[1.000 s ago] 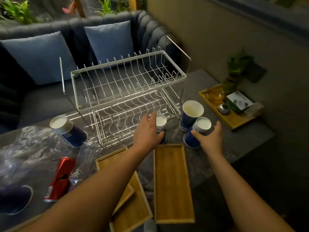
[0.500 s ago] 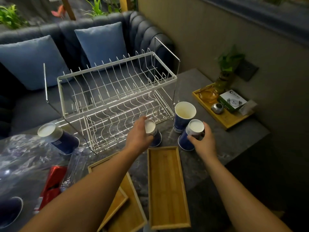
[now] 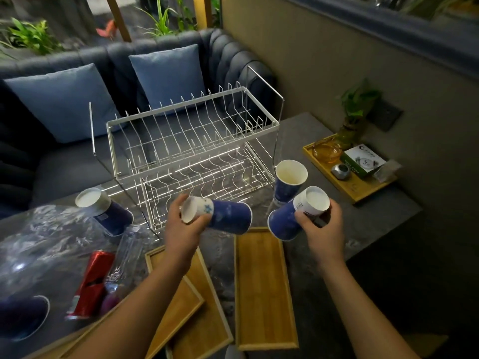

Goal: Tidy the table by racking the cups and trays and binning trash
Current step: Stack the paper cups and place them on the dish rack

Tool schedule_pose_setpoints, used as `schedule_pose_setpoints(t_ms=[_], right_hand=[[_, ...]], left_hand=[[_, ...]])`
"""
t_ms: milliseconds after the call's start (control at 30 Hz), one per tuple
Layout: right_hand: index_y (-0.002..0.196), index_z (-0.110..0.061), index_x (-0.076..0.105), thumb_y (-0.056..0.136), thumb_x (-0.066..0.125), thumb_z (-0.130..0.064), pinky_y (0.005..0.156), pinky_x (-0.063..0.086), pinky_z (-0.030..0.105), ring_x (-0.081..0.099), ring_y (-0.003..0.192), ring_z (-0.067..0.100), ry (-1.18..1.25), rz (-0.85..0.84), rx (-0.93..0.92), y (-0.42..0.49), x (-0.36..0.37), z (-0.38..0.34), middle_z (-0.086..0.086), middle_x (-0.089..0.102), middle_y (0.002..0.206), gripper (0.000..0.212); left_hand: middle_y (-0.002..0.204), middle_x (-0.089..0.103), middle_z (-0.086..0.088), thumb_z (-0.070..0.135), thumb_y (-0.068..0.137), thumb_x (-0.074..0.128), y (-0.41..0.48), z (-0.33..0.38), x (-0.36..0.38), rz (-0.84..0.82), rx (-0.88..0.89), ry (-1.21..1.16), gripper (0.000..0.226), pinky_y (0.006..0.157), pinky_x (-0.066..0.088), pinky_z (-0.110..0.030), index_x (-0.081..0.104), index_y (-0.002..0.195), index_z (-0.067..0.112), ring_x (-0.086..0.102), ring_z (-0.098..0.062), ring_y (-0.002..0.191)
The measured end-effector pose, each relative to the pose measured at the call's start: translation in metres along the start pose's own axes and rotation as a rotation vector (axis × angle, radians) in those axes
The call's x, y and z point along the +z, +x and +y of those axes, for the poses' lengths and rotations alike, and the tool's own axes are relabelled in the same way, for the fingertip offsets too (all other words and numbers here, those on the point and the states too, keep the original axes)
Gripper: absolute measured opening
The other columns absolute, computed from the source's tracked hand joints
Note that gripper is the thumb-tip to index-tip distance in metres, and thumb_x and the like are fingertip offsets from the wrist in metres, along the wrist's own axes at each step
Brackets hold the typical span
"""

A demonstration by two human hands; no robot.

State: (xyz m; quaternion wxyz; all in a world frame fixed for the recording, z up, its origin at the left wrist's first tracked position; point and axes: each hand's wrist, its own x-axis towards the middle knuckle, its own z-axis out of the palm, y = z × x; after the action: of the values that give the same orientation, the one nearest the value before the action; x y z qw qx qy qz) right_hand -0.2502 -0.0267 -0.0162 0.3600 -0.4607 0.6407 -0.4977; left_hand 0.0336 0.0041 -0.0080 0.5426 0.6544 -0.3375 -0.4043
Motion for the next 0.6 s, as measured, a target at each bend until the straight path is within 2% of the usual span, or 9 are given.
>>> schedule_pose_setpoints(t_ms=[133, 200, 300, 367, 433, 467, 600], right_hand=[[0.125, -0.051, 0.044, 0.071, 0.08, -0.043, 0.081, 0.051, 0.023, 0.056, 0.109, -0.004, 0.103, -0.088, 0.064, -0.021, 0.003, 0.005, -0.026, 0.056, 0.117, 0.064], [0.127, -0.051, 0.047, 0.07, 0.08, -0.046, 0.081, 0.05, 0.025, 0.055, 0.112, 0.0, -0.001, -0.211, 0.066, -0.027, 0.003, 0.008, -0.023, 0.055, 0.122, 0.065], [0.139, -0.049, 0.04, 0.063, 0.082, -0.052, 0.091, 0.052, 0.038, 0.054, 0.117, 0.01, -0.324, -0.468, 0.03, -0.037, 0.007, 0.008, -0.012, 0.053, 0.131, 0.086], [0.137, -0.048, 0.037, 0.057, 0.082, -0.059, 0.085, 0.053, 0.031, 0.057, 0.111, 0.006, -0.51, -0.577, -0.055, -0.048, 0.013, 0.003, -0.018, 0.056, 0.122, 0.092], [0.125, -0.05, 0.038, 0.05, 0.075, -0.069, 0.07, 0.045, 0.017, 0.058, 0.098, 0.001, -0.663, -0.635, -0.17, -0.063, 0.02, -0.005, -0.026, 0.054, 0.105, 0.085], [0.122, -0.049, 0.038, 0.048, 0.072, -0.072, 0.068, 0.043, 0.015, 0.059, 0.095, 0.001, -0.713, -0.652, -0.214, -0.069, 0.024, -0.01, -0.026, 0.055, 0.102, 0.085], [0.126, -0.04, 0.043, 0.054, 0.082, -0.063, 0.075, 0.044, 0.016, 0.06, 0.102, 0.003, -0.764, -0.725, -0.349, -0.091, 0.048, -0.032, -0.016, 0.061, 0.114, 0.085]], left_hand=[[0.132, 0.053, -0.016, 0.007, 0.092, 0.056, -0.02, -0.021, -0.034, -0.002, -0.274, -0.33, 0.047, 0.081, 0.058, -0.045, 0.046, 0.135, 0.023, 0.06, -0.037, 0.113], [0.129, 0.054, -0.016, 0.009, 0.094, 0.052, -0.03, -0.028, -0.048, 0.016, -0.351, -0.416, 0.04, 0.082, 0.056, -0.049, 0.05, 0.131, 0.022, 0.06, -0.039, 0.112], [0.123, 0.057, -0.016, 0.013, 0.092, 0.054, -0.042, -0.035, -0.061, 0.039, -0.398, -0.477, 0.029, 0.081, 0.056, -0.05, 0.058, 0.118, 0.025, 0.061, -0.039, 0.107], [0.121, 0.058, -0.017, 0.014, 0.09, 0.056, -0.046, -0.037, -0.067, 0.03, -0.405, -0.494, 0.029, 0.079, 0.056, -0.05, 0.059, 0.117, 0.024, 0.061, -0.038, 0.103], [0.119, 0.058, -0.016, 0.013, 0.088, 0.057, -0.049, -0.037, -0.072, 0.013, -0.402, -0.507, 0.03, 0.076, 0.058, -0.05, 0.059, 0.116, 0.024, 0.061, -0.038, 0.102], [0.119, 0.059, -0.016, 0.014, 0.088, 0.058, -0.051, -0.037, -0.074, -0.002, -0.398, -0.509, 0.03, 0.074, 0.058, -0.049, 0.058, 0.116, 0.023, 0.061, -0.038, 0.102], [0.124, 0.058, -0.019, 0.018, 0.081, 0.062, -0.063, -0.04, -0.084, -0.084, -0.442, -0.522, 0.046, 0.076, 0.058, -0.05, 0.052, 0.126, 0.019, 0.06, -0.041, 0.108]])
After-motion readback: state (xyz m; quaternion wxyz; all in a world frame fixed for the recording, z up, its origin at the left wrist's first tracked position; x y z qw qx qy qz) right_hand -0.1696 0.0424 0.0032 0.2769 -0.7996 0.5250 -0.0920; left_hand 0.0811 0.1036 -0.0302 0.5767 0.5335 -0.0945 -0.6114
